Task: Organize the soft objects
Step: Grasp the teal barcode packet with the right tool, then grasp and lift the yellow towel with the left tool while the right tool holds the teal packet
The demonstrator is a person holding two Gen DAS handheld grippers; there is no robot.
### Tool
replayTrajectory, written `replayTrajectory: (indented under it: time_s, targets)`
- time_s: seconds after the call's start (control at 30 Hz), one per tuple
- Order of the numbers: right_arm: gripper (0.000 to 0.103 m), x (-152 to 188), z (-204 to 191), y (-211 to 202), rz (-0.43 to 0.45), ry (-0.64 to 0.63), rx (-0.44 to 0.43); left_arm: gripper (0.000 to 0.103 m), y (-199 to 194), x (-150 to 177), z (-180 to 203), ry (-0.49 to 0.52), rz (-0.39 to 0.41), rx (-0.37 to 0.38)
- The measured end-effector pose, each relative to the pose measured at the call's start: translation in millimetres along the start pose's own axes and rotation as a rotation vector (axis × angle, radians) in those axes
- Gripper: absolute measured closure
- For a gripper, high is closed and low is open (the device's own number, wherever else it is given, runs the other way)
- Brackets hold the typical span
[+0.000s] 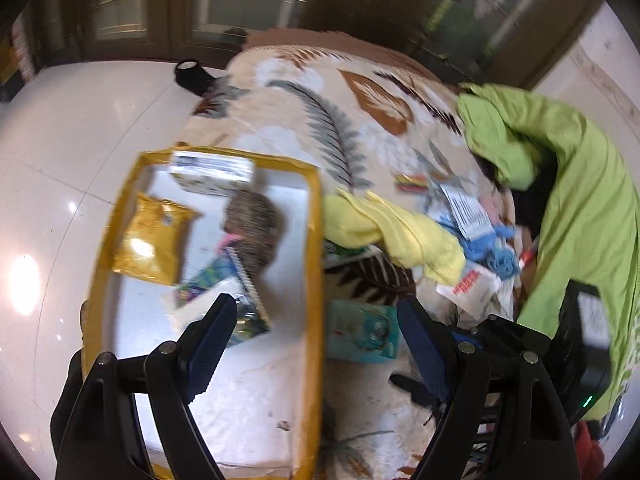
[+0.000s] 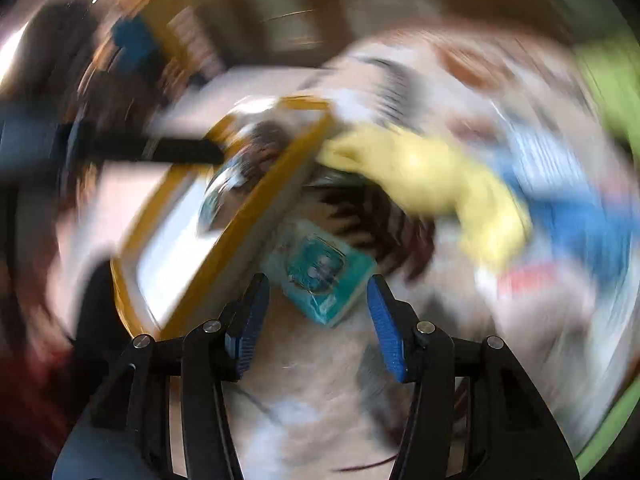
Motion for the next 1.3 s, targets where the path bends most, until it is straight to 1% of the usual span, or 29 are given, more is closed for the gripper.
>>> replayTrajectory:
  time_s: [0.03,0.1,0.2,0.3,0.33,0.37,0.4,0.43,0.5,0.53,0.57,0.6,0.67,0.7,0.73,0.77,0.8,0.83,0.87,0.93,1.0,1.1,1.13,1.2,1.27,1.3]
  targets:
    - [0.051,-4,-5,5,-0.028,-0.076,-0.016,0.020,-1,-1,-5,-0.012,0.000,-0.001]
    - [0.051,-3,-13,18,-0.103,-0.202,-0.016,0.020,-2,-2,-13,-0.031,-0.002,-0.002]
    - [0.051,-7,-11,36,-0.201,-0.301,-0.026,0.020,1,-1,-22,-0.050,-0.018,-0.007]
    - [0.051,-14,2,50,-0.280,-0.336,-0.010,0.020,9,2,-27,-0.060,-0.043,-0.010]
    - [0.051,-15,6,53,-0.303,-0.339,-0.030,0.020,12,3,-28,-0.061,-0.054,-0.009]
    - [0.051,-10,8,47,-0.338,-0.340,-0.061,0.020,15,4,-29,-0.063,-0.063,-0.007]
    - [0.051,-8,8,52,-0.377,-0.351,-0.079,0.020,17,4,-30,-0.064,-0.068,-0.006]
    - [0.050,-8,7,55,-0.392,-0.380,-0.082,0.020,19,4,-31,-0.066,-0.072,-0.006]
    - [0.049,-12,7,59,-0.393,-0.425,-0.079,0.020,21,3,-33,-0.072,-0.076,-0.009]
    - [0.048,-13,8,61,-0.393,-0.428,-0.073,0.020,23,4,-34,-0.073,-0.079,-0.010]
    - [0.043,-16,12,65,-0.398,-0.421,-0.064,0.020,23,4,-34,-0.072,-0.082,-0.009]
    - [0.042,-19,15,70,-0.399,-0.411,-0.050,0.020,24,4,-33,-0.071,-0.084,-0.008]
    - [0.042,-23,24,79,-0.403,-0.379,-0.012,0.020,23,5,-30,-0.062,-0.088,-0.005]
    - [0.042,-22,25,81,-0.390,-0.369,-0.009,0.020,23,5,-27,-0.053,-0.087,-0.003]
    - [0.047,-23,24,78,-0.369,-0.359,-0.011,0.020,22,4,-24,-0.044,-0.086,-0.003]
    - [0.063,-23,25,73,-0.346,-0.309,-0.030,0.020,22,4,-22,-0.037,-0.086,-0.004]
    - [0.069,-22,27,68,-0.333,-0.277,-0.029,0.020,22,3,-17,-0.029,-0.083,-0.001]
    - [0.083,-20,30,61,-0.313,-0.250,-0.017,0.020,21,1,-13,-0.022,-0.079,0.005]
    - [0.089,-15,34,48,-0.283,-0.195,-0.011,0.020,21,0,-8,-0.013,-0.074,0.013]
    - [0.090,-4,40,27,-0.243,-0.115,-0.002,0.020,23,-3,6,0.009,-0.068,0.030]
    - [0.090,15,48,2,-0.196,0.005,-0.010,0.020,29,-6,25,0.048,-0.069,0.047]
    - [0.090,43,65,-28,-0.126,0.212,-0.020,0.020,40,-10,51,0.101,-0.078,0.061]
    - [0.090,53,74,-37,-0.097,0.306,-0.028,0.020,44,-10,61,0.112,-0.089,0.072]
    - [0.090,66,85,-52,-0.041,0.415,-0.043,0.020,49,-8,74,0.110,-0.109,0.086]
    - [0.090,70,90,-59,-0.015,0.476,-0.044,0.020,56,-8,86,0.086,-0.137,0.107]
    - [0.090,73,91,-63,0.006,0.506,-0.060,0.020,61,-8,91,0.067,-0.160,0.103]
Point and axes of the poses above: each gripper's, at about its wrist camera, not at the fingertips, and y roughly the way its jaws point, z to its right, x to its underside, the point moved 6 cm from there along y, roughly the way its jaws point, and after that the axes turned 9 degrees about -x, right-handed, at the moved point
